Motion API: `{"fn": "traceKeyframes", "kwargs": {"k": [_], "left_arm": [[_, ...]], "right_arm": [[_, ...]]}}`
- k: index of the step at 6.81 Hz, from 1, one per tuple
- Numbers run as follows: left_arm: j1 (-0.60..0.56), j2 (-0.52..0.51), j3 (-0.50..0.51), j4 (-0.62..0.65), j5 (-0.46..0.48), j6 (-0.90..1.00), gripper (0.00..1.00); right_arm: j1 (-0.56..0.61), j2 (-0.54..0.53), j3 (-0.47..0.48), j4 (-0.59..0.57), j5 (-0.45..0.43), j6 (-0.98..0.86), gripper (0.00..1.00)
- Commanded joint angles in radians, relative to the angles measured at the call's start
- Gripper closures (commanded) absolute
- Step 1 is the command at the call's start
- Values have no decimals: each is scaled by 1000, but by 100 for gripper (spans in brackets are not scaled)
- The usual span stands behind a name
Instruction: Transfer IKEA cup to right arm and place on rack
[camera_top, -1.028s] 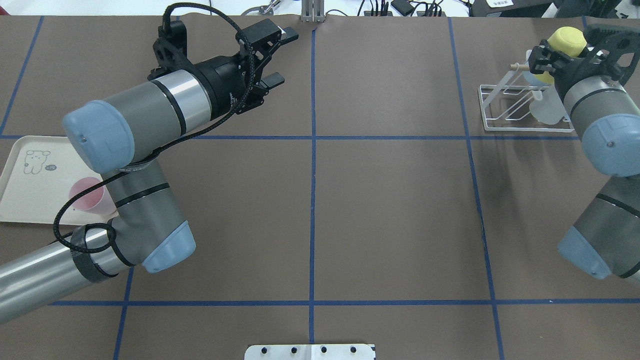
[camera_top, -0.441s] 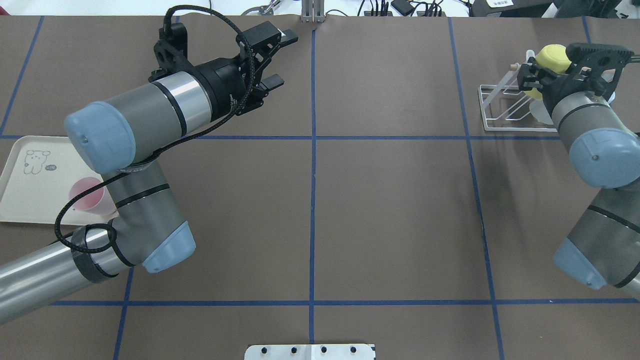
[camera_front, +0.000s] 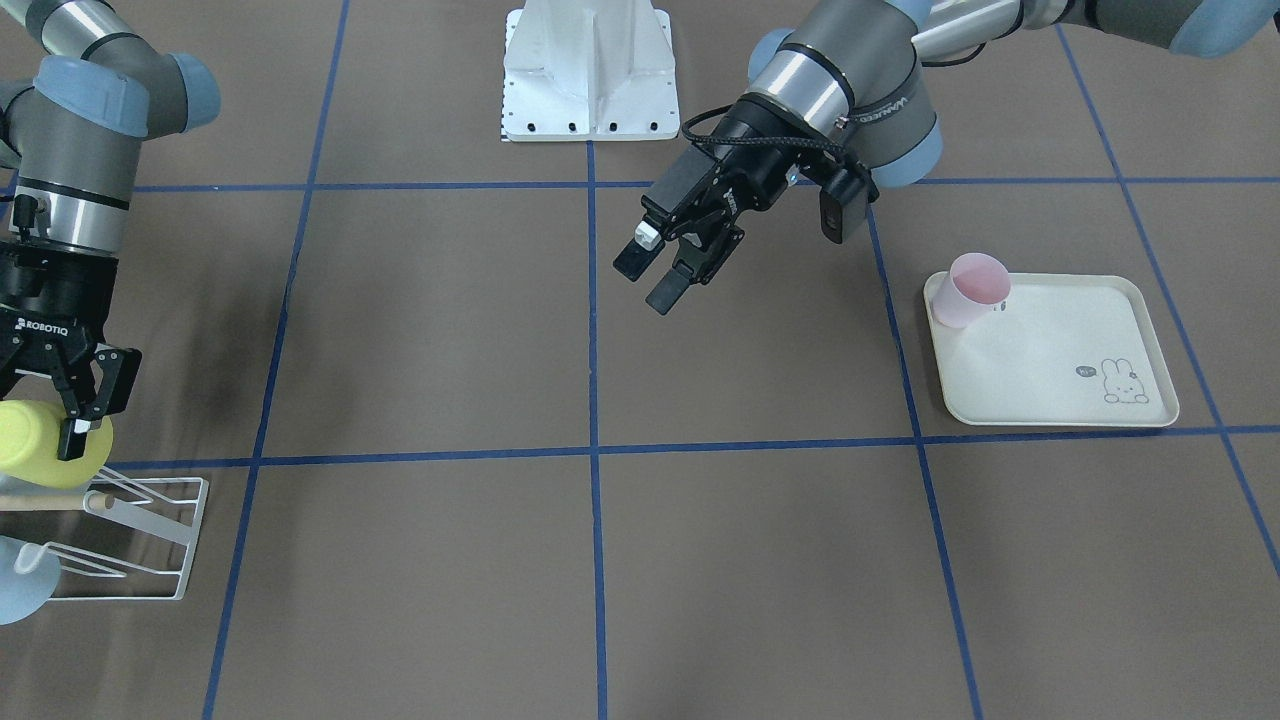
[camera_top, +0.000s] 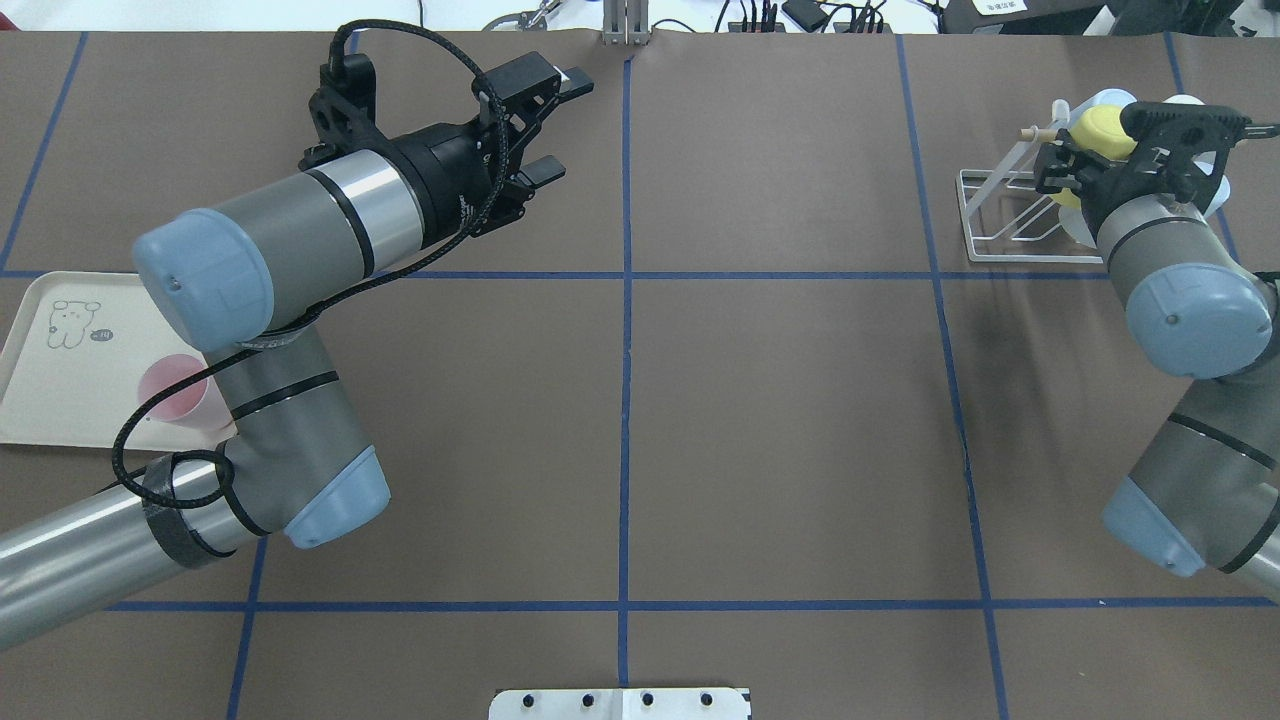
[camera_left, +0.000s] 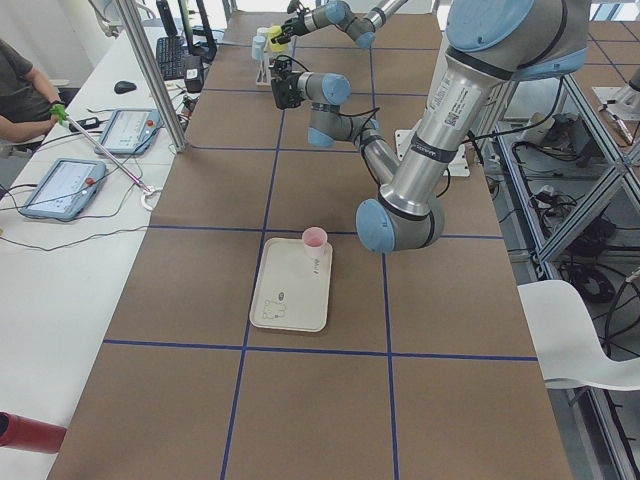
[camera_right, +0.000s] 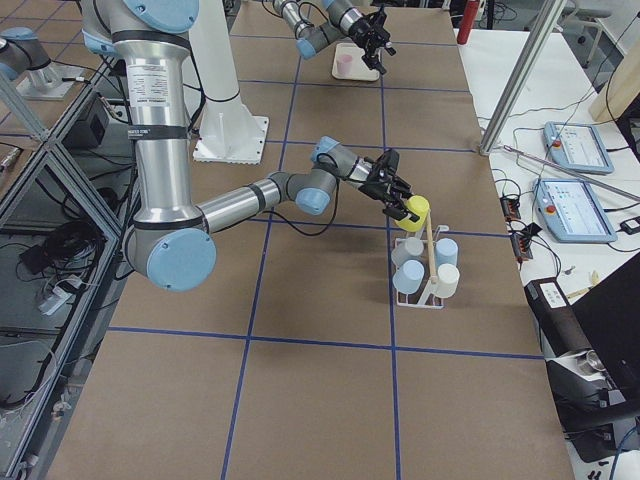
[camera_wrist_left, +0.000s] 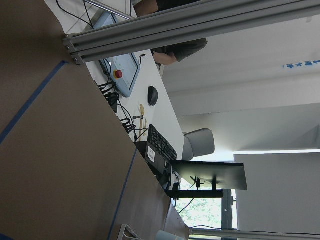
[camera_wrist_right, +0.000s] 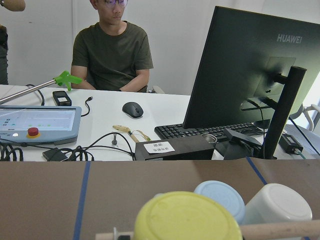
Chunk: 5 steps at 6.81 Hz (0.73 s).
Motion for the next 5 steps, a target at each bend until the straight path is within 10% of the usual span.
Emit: {"fn": "traceKeyframes", "kwargs": {"k": [1, 3, 5], "left_arm": [[2, 16, 1, -6, -1, 0, 0], [0, 17, 1, -6, -1, 0, 0], [0, 17, 1, -6, -1, 0, 0]], "right_arm": [[-2, 3, -2, 5, 2, 0, 100], [-5, 0, -25, 19, -2, 5, 0], [-3, -2, -26, 25, 1, -3, 0]]}}
